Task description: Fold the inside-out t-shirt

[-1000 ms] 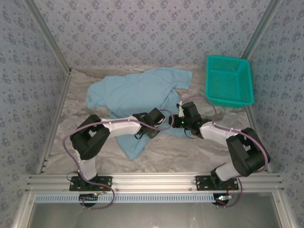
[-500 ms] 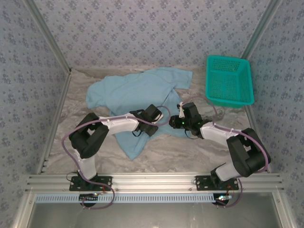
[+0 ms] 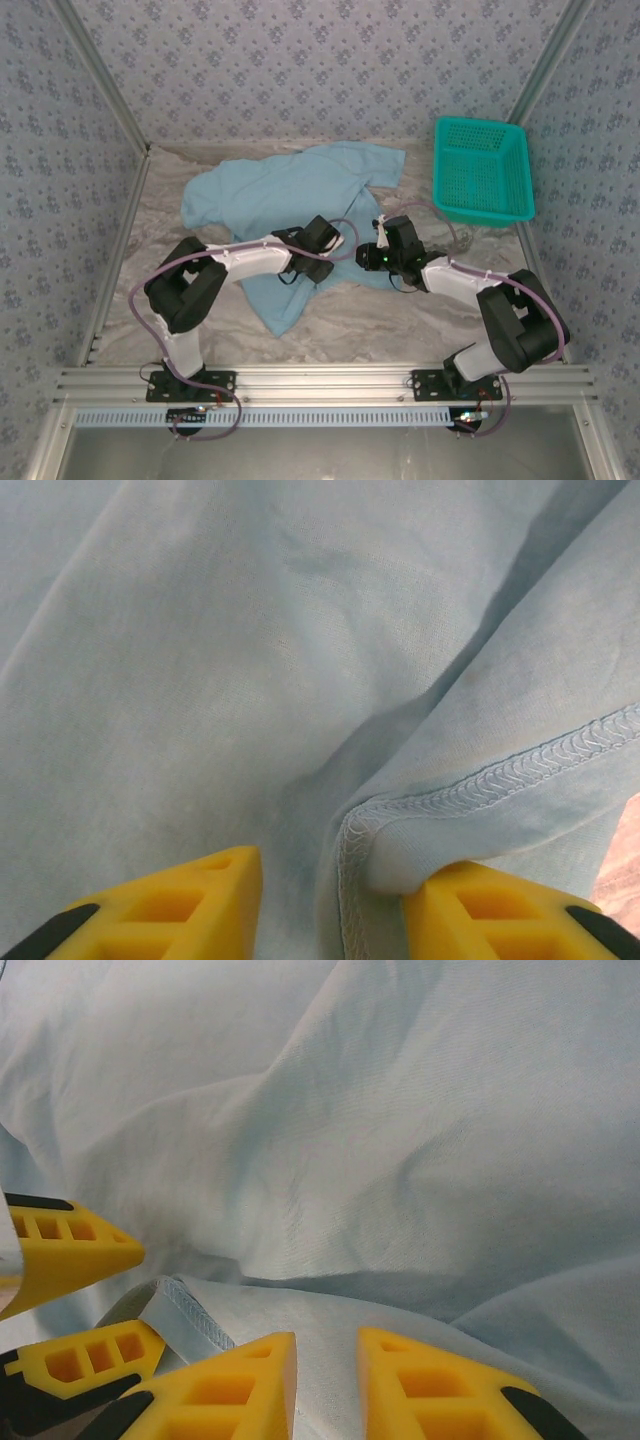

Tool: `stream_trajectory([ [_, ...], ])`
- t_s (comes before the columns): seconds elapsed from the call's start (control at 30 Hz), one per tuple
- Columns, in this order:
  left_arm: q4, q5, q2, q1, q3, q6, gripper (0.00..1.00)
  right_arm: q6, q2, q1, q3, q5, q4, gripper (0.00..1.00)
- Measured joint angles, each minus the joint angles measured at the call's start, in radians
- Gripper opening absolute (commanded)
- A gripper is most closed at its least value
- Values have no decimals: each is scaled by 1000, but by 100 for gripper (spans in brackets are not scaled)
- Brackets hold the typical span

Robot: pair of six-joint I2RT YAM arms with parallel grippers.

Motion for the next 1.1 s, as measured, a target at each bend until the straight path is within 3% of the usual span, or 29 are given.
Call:
stream_trajectory([
  [0.3, -4, 5, 0, 4, 9, -2, 12, 0, 0, 0, 0, -6, 0, 24],
  [0.47, -8, 79, -29, 19, 9, -17, 2, -21, -3, 0, 0, -7, -37, 25],
  [0.63, -26, 239, -154, 72, -4, -54, 0, -95, -121, 10, -24, 0, -133, 28],
  [0.83, -28, 485, -247, 149, -22, -116, 0, -170, -309, 95, -93, -53, -137, 33],
  [1.1, -27, 690, -248, 162, -35, -214, 0, -122, -236, 269, -132, -80, 36, 42],
])
